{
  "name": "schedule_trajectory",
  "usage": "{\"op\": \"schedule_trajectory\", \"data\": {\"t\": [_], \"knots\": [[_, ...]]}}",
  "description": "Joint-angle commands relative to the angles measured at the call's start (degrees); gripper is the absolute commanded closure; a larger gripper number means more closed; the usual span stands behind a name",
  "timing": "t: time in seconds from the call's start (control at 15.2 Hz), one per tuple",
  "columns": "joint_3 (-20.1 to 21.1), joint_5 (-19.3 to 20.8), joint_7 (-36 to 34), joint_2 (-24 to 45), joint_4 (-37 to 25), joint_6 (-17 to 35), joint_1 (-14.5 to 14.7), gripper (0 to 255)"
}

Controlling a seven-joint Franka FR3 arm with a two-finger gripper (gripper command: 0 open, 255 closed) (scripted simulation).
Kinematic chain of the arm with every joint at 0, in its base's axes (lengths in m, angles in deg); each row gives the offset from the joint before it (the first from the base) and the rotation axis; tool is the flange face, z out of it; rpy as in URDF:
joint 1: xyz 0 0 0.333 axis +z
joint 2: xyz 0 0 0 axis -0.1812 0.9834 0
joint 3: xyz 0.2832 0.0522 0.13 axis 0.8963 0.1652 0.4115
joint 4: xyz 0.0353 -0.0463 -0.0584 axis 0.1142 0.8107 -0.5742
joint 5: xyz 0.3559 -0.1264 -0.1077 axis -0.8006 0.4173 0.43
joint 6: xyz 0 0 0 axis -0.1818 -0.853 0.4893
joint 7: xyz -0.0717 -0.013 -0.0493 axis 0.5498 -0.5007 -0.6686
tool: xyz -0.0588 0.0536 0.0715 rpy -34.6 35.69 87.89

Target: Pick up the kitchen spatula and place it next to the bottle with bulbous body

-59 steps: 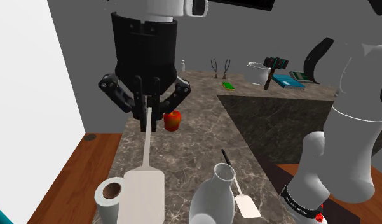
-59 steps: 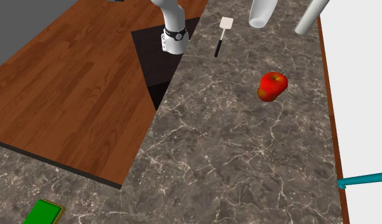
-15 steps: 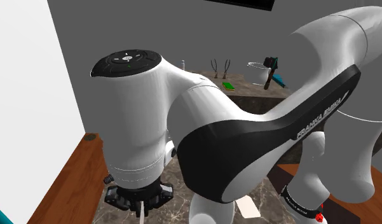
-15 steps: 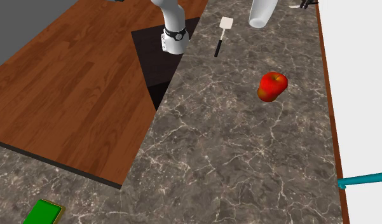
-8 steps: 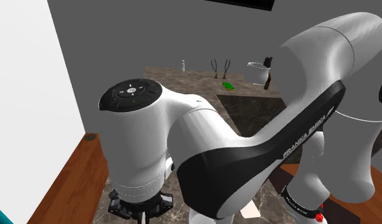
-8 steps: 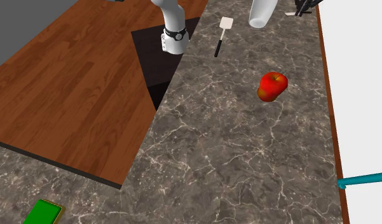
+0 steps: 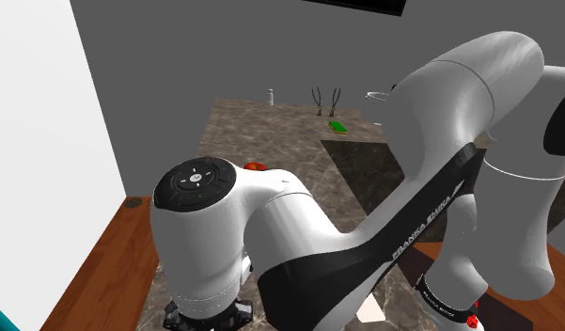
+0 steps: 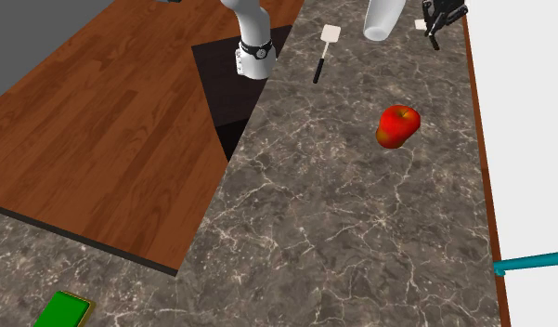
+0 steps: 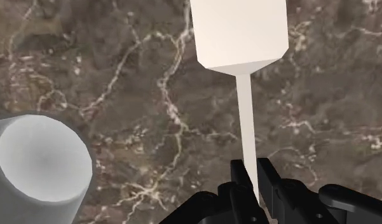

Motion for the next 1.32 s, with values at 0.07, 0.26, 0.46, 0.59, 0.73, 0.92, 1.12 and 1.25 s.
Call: {"op": "schedule_trajectory", "data": {"t": [0.07,0.26,0.46,0.59,0.73,0.92,1.12,1.25], "knots": [[-0.3,1.0,-0.8,1.2,1.3,2.3,0.3,255],[-0.3,1.0,-0.8,1.2,1.3,2.3,0.3,255],[-0.3,1.0,-0.8,1.2,1.3,2.3,0.3,255],[-0.3,1.0,-0.8,1.2,1.3,2.2,0.3,255],[-0.3,1.0,-0.8,1.2,1.3,2.2,0.3,0],[-0.3,1.0,-0.8,1.2,1.3,2.2,0.3,0],[0.3,-0.5,0.1,-0.7,-0.5,-1.0,0.0,0],[0.6,-1.6,0.8,-2.1,-2.3,-4.0,-0.1,0]]}}
